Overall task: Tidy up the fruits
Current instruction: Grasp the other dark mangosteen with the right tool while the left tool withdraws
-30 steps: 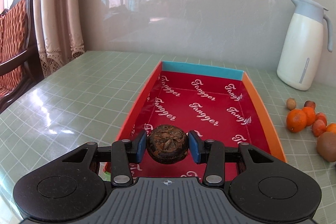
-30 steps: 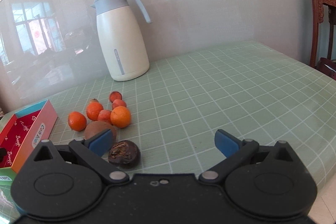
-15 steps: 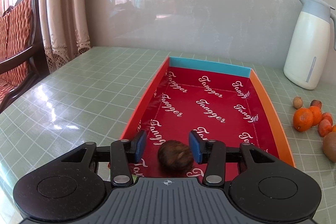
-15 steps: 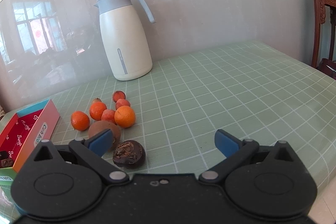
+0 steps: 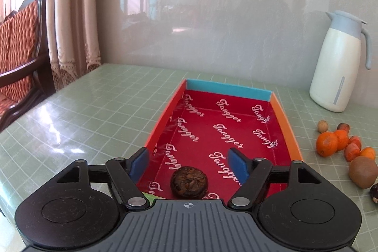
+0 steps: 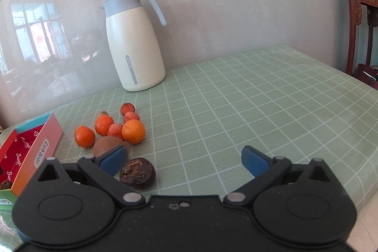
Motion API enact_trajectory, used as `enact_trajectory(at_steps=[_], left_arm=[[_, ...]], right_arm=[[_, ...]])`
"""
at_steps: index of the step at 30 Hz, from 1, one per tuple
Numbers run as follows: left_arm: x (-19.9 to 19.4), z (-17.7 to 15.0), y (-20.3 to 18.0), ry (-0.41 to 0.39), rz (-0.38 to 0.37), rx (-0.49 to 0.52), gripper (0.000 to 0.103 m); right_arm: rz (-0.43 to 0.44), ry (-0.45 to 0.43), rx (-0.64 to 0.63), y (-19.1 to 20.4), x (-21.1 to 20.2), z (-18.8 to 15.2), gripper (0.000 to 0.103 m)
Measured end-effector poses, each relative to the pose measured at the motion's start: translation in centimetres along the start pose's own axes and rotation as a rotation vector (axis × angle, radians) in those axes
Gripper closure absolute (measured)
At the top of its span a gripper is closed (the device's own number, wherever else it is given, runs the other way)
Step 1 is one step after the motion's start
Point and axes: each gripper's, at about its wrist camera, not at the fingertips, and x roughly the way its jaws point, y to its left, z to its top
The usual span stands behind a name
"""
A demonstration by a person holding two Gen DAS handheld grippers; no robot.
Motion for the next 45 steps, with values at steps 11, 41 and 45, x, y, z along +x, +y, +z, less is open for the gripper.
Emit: enact_trajectory(at_steps=[11,41,45], left_arm=[[-3.1,-0.3,0.8,-0.061,0.039,0.005,0.018],[-4.7,-2.0,7.1,-0.072,0.158,-0.136,0.0],[-4.6,-2.1,8.2,-0.07,0.165,-0.162,0.0]], right_arm=[[-0.009,0.001,-0.004,-0.3,-0.1,0.0,0.0],[-0.004,0.178,-0.206,5.1,6.5,-1.6,0.013],[-0.006,0.164,-0.244,5.8,6.4,-2.0,0.026]])
